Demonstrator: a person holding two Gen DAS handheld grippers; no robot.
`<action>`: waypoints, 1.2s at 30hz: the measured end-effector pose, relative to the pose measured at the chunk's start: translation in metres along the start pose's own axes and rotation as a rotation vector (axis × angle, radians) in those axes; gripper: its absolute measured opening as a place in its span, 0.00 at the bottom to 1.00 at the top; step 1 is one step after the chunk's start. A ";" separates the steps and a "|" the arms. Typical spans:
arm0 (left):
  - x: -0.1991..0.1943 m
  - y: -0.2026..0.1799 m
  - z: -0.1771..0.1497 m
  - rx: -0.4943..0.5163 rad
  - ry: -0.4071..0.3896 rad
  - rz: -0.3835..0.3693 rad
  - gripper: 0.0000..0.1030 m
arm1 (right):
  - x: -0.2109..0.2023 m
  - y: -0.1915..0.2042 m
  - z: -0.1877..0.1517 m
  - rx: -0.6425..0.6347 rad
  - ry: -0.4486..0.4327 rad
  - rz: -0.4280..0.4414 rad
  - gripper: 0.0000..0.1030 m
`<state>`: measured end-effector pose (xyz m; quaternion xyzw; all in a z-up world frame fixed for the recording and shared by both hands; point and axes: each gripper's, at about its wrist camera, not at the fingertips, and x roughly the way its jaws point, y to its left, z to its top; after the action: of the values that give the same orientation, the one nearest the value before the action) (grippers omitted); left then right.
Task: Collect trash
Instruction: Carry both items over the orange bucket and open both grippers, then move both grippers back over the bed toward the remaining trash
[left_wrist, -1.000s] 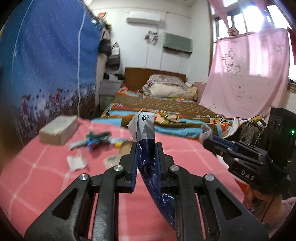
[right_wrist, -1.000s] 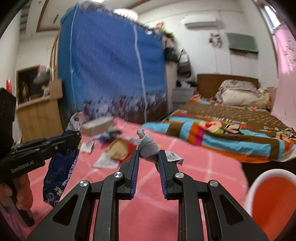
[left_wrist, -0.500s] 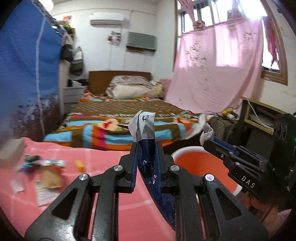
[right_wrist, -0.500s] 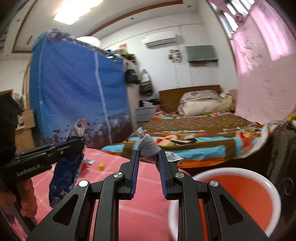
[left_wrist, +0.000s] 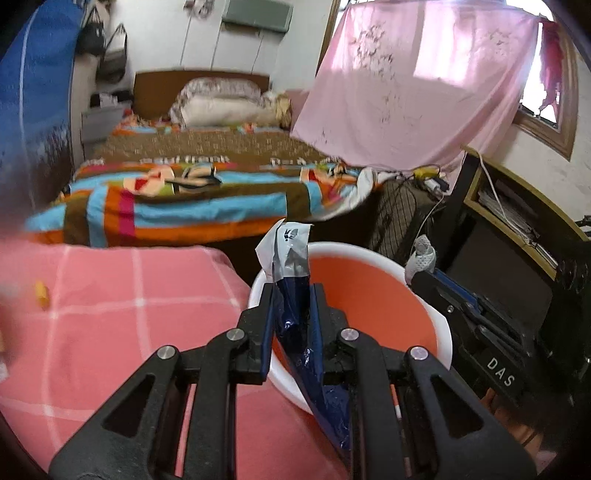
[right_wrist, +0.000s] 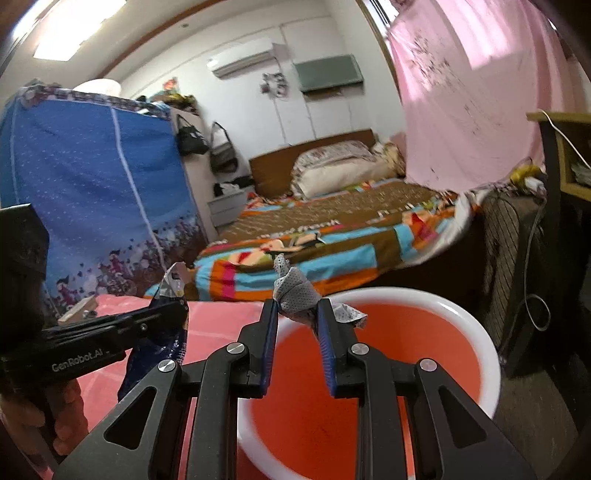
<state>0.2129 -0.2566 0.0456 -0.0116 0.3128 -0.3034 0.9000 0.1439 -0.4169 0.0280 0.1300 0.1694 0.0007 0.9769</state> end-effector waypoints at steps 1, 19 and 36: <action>0.004 -0.001 0.000 -0.014 0.021 -0.001 0.21 | 0.000 -0.002 -0.001 0.006 0.012 -0.009 0.20; 0.028 0.000 -0.004 -0.100 0.064 0.044 0.58 | 0.003 -0.035 -0.001 0.136 0.081 -0.081 0.44; -0.076 0.046 -0.005 -0.078 -0.321 0.265 1.00 | -0.026 0.024 0.023 0.000 -0.209 -0.057 1.00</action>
<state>0.1877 -0.1762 0.0742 -0.0532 0.1757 -0.1644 0.9692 0.1277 -0.4004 0.0640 0.1242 0.0703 -0.0405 0.9889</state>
